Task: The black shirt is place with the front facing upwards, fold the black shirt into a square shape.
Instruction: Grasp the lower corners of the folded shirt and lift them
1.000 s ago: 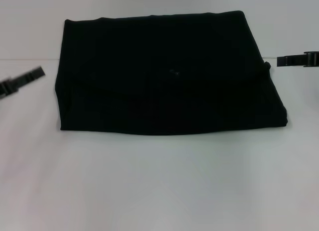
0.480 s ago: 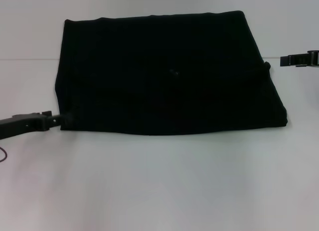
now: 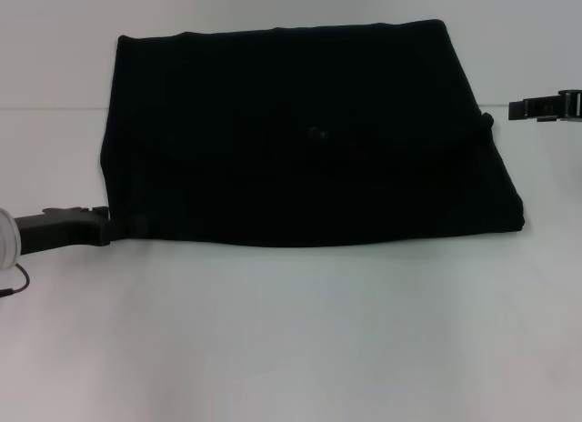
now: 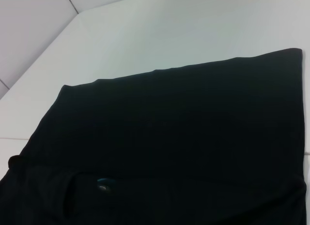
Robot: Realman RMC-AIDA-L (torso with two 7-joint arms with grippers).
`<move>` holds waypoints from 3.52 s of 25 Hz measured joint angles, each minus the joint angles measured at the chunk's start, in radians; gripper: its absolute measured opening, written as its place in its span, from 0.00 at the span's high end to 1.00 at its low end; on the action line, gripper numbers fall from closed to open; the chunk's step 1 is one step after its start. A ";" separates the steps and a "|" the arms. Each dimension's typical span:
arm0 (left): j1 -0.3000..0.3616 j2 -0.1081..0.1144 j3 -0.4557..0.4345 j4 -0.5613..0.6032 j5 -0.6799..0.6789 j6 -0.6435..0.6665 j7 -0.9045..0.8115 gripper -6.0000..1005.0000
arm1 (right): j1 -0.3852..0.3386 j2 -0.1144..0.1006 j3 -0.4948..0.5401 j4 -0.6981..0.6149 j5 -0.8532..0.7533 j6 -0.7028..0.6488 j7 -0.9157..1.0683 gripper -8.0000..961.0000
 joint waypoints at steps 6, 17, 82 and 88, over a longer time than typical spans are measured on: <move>0.001 0.001 0.062 0.006 0.000 0.027 0.007 0.22 | 0.000 0.000 0.000 0.000 0.000 0.001 0.000 0.37; 0.000 0.006 0.064 0.022 0.001 0.020 0.000 0.42 | -0.009 0.001 0.000 -0.001 0.000 -0.006 0.001 0.37; 0.026 0.009 0.016 0.095 0.024 0.080 -0.031 1.00 | 0.057 0.090 -0.030 0.164 -0.290 0.143 0.057 0.68; 0.026 0.011 0.015 0.097 0.024 0.080 -0.034 1.00 | 0.032 0.091 -0.019 0.144 -0.276 0.134 0.041 0.84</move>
